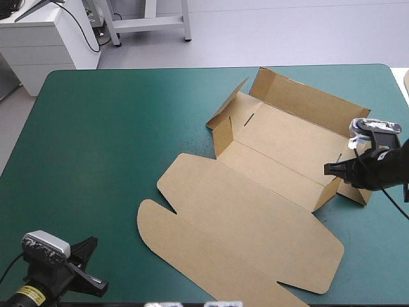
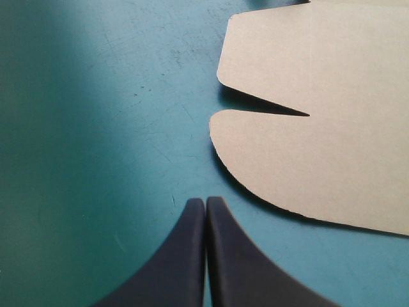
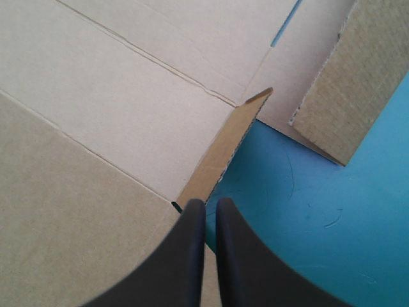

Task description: Fold the box

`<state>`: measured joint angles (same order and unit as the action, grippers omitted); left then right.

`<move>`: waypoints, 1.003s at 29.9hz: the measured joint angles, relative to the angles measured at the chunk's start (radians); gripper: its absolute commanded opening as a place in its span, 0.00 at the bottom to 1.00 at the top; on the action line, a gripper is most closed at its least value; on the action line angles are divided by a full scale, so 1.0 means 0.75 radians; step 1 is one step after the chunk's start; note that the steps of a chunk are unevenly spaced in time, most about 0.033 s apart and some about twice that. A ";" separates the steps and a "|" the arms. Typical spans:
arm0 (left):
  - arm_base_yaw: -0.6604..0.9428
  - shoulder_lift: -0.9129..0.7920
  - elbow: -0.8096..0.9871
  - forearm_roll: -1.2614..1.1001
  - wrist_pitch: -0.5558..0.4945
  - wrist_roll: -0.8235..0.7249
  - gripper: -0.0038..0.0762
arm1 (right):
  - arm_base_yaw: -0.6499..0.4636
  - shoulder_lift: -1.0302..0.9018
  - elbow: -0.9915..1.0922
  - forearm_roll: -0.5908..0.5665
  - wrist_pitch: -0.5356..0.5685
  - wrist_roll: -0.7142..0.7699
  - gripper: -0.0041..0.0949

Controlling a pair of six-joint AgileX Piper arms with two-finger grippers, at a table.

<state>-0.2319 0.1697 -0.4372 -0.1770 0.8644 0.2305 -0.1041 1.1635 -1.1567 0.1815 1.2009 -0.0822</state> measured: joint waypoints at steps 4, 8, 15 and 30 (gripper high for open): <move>0.000 0.000 0.000 0.000 0.000 0.000 0.04 | 0.000 0.110 -0.095 -0.006 0.044 0.007 0.33; 0.000 0.000 0.000 0.000 0.000 0.000 0.04 | 0.000 0.191 -0.132 0.005 0.047 0.046 0.42; 0.000 0.000 0.000 0.000 0.000 0.000 0.04 | 0.000 0.301 -0.132 0.000 0.047 0.184 0.43; 0.000 0.000 0.000 -0.001 -0.017 0.000 0.04 | 0.002 0.352 -0.004 0.003 0.042 0.358 0.42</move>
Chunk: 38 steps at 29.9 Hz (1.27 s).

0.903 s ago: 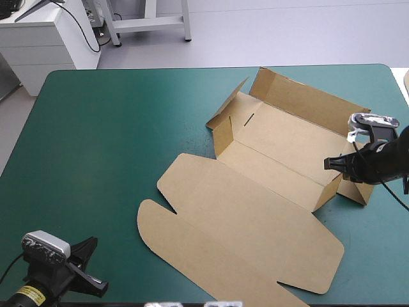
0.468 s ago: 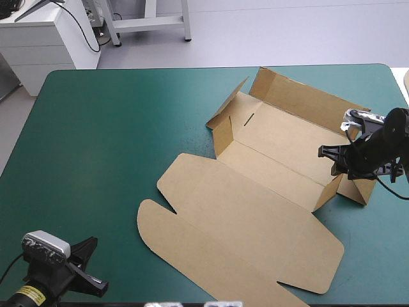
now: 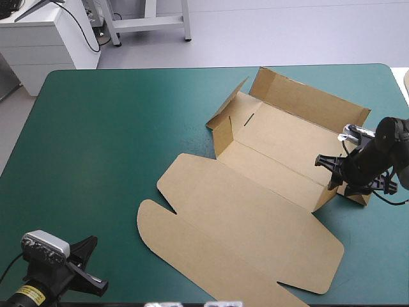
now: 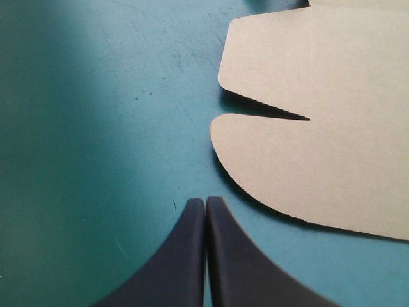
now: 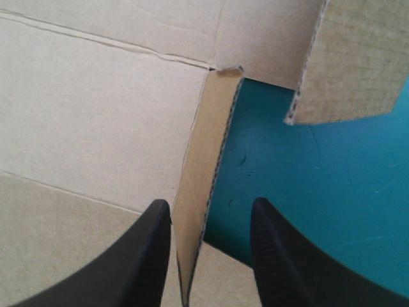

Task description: Fold the box

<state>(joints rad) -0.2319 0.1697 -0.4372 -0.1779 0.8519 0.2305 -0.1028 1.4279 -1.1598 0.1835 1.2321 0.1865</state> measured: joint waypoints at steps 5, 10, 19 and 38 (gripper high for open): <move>0.000 0.000 0.000 0.000 -0.006 0.000 0.04 | 0.000 0.043 0.009 0.008 -0.025 0.013 0.42; 0.000 0.000 0.000 0.000 -0.010 0.000 0.04 | 0.000 0.098 0.011 0.042 -0.066 0.013 0.39; 0.000 0.000 0.000 0.000 -0.010 0.000 0.04 | 0.003 0.140 0.012 0.059 -0.069 0.013 0.03; 0.000 0.000 0.000 0.000 -0.011 0.000 0.04 | 0.003 0.148 0.016 0.026 -0.309 -0.142 0.03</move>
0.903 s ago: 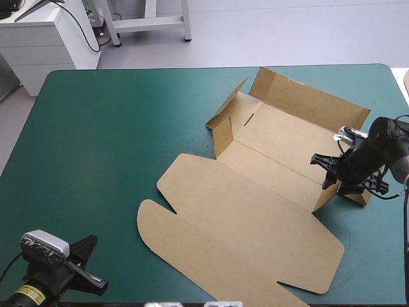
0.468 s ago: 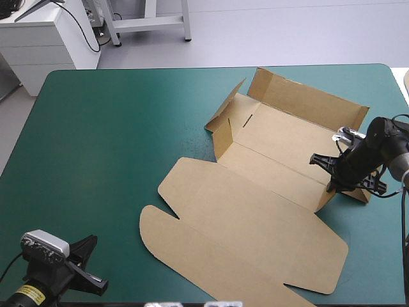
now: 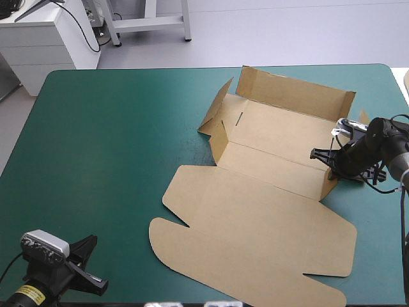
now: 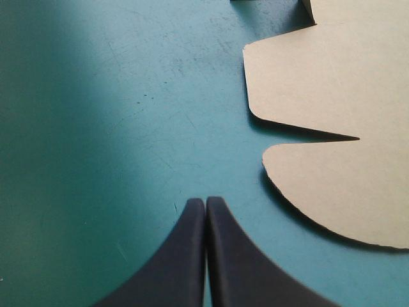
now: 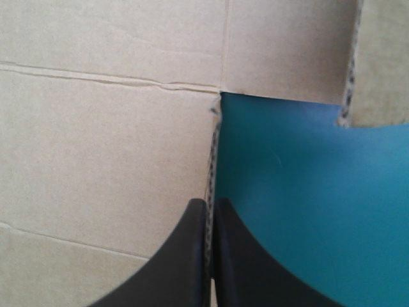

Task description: Fold the box

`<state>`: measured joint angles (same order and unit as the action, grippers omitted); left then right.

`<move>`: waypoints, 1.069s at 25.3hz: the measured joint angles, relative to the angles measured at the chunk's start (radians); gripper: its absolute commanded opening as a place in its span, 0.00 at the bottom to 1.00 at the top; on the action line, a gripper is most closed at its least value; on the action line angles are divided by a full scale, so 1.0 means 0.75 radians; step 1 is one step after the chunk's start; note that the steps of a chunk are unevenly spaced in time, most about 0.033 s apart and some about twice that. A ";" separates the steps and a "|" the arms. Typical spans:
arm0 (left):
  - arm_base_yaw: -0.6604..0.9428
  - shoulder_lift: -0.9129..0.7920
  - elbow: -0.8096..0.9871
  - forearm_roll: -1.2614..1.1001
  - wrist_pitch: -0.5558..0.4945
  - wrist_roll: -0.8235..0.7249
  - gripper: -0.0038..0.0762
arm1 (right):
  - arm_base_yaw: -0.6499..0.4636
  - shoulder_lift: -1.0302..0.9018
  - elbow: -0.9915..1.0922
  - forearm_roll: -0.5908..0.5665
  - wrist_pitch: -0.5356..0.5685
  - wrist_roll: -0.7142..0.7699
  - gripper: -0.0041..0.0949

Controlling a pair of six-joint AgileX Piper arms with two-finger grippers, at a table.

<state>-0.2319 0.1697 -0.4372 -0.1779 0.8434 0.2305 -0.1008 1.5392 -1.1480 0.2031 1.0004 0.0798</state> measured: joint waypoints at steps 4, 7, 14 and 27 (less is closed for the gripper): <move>0.000 0.000 0.000 0.000 -0.001 0.000 0.04 | 0.000 0.023 -0.025 -0.007 -0.041 -0.167 0.03; 0.000 0.000 0.000 0.000 -0.001 0.000 0.04 | 0.006 0.079 -0.100 -0.013 -0.033 -0.292 0.03; 0.000 0.000 0.000 0.000 -0.001 0.000 0.04 | 0.243 0.366 -0.521 -0.148 0.083 -0.504 0.03; 0.000 0.000 0.000 0.000 -0.002 0.000 0.04 | 0.812 0.720 -1.154 -0.260 0.173 -0.830 0.03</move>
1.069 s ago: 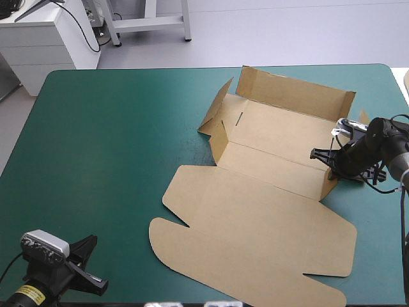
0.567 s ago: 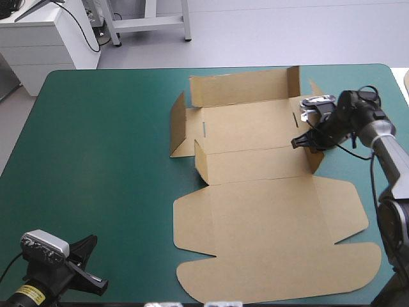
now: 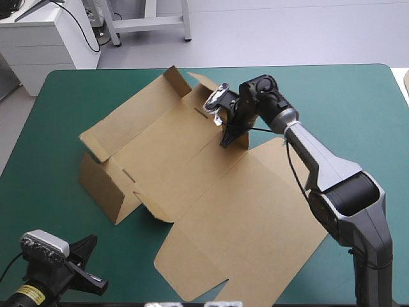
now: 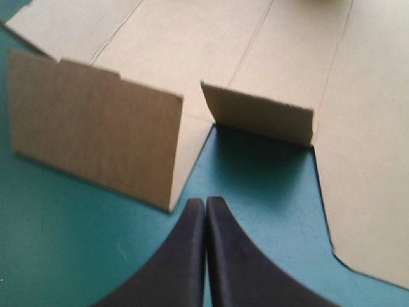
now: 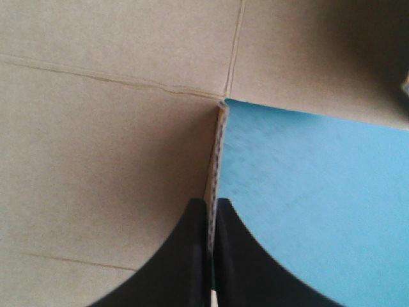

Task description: Fold the box

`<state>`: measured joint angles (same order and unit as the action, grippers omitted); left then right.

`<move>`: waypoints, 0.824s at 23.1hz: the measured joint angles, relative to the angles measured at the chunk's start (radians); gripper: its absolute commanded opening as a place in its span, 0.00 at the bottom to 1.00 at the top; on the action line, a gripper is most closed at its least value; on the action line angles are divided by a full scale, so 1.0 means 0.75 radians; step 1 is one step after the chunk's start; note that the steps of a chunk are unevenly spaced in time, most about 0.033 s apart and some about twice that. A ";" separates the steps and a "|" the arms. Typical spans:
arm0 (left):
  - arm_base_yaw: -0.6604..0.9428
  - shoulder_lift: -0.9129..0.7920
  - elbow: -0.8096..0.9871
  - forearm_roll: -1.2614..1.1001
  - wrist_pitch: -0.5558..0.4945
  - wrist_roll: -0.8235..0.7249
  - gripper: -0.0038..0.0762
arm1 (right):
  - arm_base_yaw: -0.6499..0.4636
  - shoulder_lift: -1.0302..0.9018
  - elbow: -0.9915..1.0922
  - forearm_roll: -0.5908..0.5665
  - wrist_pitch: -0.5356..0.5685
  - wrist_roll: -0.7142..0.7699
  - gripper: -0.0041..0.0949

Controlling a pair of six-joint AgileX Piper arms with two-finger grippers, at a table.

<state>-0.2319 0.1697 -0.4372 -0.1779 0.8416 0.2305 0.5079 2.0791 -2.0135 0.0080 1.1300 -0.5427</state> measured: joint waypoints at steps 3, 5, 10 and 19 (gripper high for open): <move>0.000 0.000 0.000 0.000 0.000 0.000 0.04 | 0.147 0.003 0.000 0.009 -0.016 -0.162 0.03; 0.000 0.000 0.000 0.000 0.000 0.000 0.04 | 0.216 0.003 0.000 0.016 -0.023 -0.238 0.03; 0.000 0.000 0.000 0.000 0.000 0.000 0.04 | 0.254 0.003 0.000 0.092 -0.026 -0.428 0.03; 0.000 0.000 0.000 0.000 0.000 0.000 0.04 | 0.294 0.003 0.000 0.100 -0.108 -0.560 0.03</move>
<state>-0.2319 0.1697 -0.4372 -0.1779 0.8416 0.2305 0.7286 2.0816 -2.0134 0.0831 1.0487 -0.9630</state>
